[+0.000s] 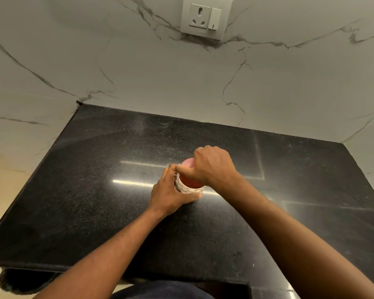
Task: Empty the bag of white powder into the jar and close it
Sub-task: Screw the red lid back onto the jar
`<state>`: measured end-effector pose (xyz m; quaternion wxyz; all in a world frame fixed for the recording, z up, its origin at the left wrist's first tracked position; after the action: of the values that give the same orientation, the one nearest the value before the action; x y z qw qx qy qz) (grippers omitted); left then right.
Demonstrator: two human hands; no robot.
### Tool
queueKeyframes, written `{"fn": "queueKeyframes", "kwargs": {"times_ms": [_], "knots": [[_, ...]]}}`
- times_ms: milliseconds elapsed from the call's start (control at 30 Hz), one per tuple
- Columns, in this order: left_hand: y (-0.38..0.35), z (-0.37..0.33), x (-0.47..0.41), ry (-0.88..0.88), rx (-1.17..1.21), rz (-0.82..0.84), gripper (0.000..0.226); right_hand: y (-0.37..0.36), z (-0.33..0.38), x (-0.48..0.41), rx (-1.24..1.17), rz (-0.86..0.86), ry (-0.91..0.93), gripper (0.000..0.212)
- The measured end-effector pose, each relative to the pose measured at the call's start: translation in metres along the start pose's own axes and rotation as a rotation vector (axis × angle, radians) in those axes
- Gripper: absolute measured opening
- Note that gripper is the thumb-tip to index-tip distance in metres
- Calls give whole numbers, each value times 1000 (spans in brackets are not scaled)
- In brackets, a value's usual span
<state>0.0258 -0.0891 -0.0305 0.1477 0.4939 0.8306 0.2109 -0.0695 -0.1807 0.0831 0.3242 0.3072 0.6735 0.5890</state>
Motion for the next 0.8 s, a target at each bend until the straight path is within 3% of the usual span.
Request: {"fn": "queueKeyframes", "kwargs": {"times_ms": [133,233,300,367,433,567,667,800], "knots": [[0,2,0,7,9,5,81,1,-8,-5,35,-21,-68,72],[0,1,-1,4,9,2,83,2,-7,5,-213,75,142,47],[-1,1,-1,-14,8,5,88,5,-1,16,-383,298,288,57],[-3,2,-3,-24,-1,13,87,7,2,25,-329,390,355,74],[-4,3,-3,-15,-17,14,84,10,3,24,-259,314,364,75],[-3,4,-2,-9,-15,7,83,12,4,6,-155,132,232,52],[-2,3,-2,5,3,7,82,8,5,-2,7,54,-4,64],[-3,4,-3,1,-1,18,89,11,4,-5,79,32,-54,66]]}}
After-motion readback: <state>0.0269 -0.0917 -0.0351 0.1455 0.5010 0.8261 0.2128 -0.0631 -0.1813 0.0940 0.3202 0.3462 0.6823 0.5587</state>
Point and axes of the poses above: each hand's wrist, its own x-axis away from the middle knuckle, its own y-axis out of the back of the hand, z = x × y, the point moved 5 cm from there along -x, towards the middle knuckle, and after that the axes turned 9 degrees about -z, right-handed, at the moved point
